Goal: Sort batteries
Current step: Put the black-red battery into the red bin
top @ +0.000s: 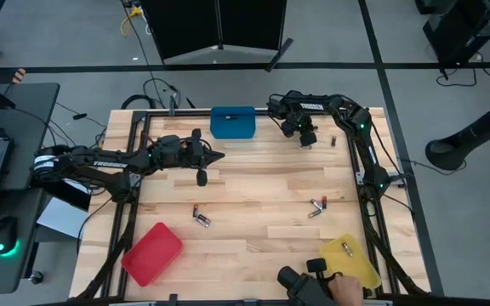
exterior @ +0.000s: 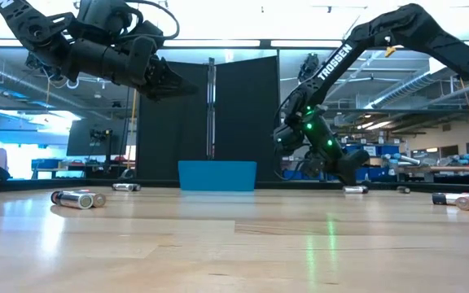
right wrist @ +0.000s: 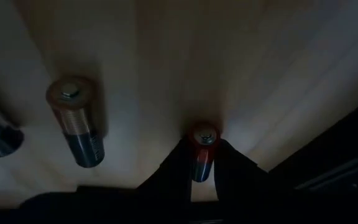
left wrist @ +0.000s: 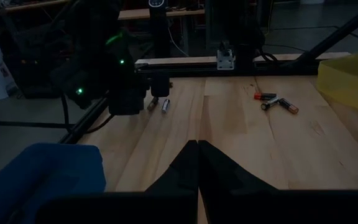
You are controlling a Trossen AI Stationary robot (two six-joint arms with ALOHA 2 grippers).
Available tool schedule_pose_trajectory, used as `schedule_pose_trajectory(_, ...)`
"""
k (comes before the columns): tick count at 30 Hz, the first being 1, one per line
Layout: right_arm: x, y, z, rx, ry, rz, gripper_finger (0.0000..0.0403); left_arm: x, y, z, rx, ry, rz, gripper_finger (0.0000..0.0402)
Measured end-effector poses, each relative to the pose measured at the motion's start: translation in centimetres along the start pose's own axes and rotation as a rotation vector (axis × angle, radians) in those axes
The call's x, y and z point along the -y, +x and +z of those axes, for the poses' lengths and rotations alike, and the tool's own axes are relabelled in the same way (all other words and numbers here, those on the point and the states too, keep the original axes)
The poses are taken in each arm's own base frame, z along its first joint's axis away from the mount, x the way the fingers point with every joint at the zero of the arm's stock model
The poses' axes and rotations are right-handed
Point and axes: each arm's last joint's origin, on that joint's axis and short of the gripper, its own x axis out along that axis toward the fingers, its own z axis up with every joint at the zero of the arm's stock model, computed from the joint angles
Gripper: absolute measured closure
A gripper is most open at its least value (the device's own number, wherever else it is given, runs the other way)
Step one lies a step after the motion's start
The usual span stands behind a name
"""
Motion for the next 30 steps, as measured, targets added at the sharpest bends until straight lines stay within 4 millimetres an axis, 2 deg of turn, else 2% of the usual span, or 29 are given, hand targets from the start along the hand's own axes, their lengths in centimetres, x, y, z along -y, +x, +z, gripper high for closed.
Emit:
schedule_pose_trajectory(11,-0.1,0.0,-0.1,-0.007,-0.006,0.015,0.0349,0.0,0.0,0.0,0.0,-0.001,0.0,0.0392)
schedule_pose_trajectory(16,0.4,-0.9,-0.2,0.018,0.015,0.003,0.0349,0.0,0.0,0.0,0.0,-0.001,0.001,0.0392)
schedule_pose_trajectory(20,0.8,-2.6,-0.3,0.072,0.041,-0.012,0.0349,0.0,0.0,0.0,0.0,-0.001,0.001,0.0392)
schedule_pose_trajectory(25,0.8,-5.6,-0.7,0.197,0.1,-0.018,0.0349,0.0,0.0,0.0,0.0,-0.001,0.003,0.0392)
schedule_pose_trajectory(30,0.3,-10.0,-2.3,0.469,0.207,-0.021,0.0349,0.0,0.0,0.0,0.003,-0.004,0.008,0.0392)
